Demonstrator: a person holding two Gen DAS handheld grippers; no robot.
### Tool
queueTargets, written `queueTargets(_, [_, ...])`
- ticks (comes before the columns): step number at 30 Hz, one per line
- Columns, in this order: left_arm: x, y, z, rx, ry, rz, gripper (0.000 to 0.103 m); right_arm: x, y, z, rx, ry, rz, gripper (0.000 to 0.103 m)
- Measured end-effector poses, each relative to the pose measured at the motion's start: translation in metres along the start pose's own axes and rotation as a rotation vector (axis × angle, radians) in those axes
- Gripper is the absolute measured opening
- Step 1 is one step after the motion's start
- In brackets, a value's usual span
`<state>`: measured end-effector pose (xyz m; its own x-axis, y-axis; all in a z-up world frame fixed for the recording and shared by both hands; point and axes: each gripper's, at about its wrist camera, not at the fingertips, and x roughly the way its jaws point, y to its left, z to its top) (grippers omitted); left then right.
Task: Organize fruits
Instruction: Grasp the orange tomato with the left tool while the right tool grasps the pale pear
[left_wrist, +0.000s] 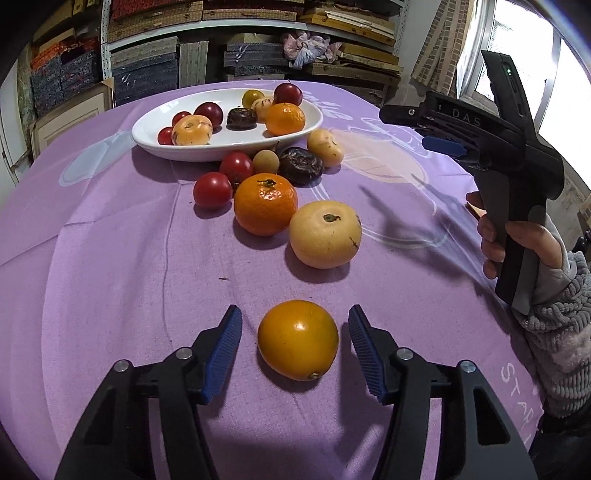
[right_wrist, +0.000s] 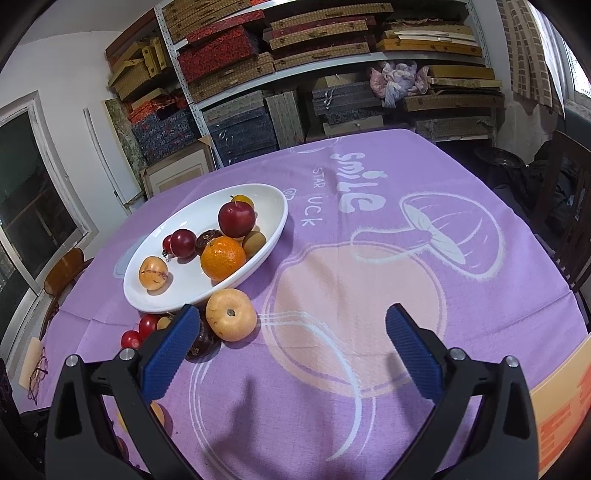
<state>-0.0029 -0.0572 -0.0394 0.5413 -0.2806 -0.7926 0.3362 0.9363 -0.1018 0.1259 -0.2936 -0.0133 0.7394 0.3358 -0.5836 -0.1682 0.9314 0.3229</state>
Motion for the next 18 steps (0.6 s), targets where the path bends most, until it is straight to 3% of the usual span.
queueTargets(4, [-0.001, -0.005, -0.005, 0.044, -0.007, 0.049, 0.051, 0.001, 0.004, -0.001, -0.017, 0.011, 0.014, 0.099])
queueTargets(9, [-0.012, 0.004, -0.016, 0.027, -0.017, 0.044, 0.039, -0.005, 0.027, -0.013, -0.114, 0.034, 0.040, 0.099])
queueTargets(14, [-0.023, 0.019, -0.025, -0.014, -0.043, 0.076, 0.039, -0.023, 0.068, -0.041, -0.284, 0.036, 0.072, 0.099])
queueTargets(18, [-0.031, 0.048, -0.023, -0.112, -0.077, 0.104, 0.038, -0.027, 0.101, -0.061, -0.400, 0.065, 0.126, 0.099])
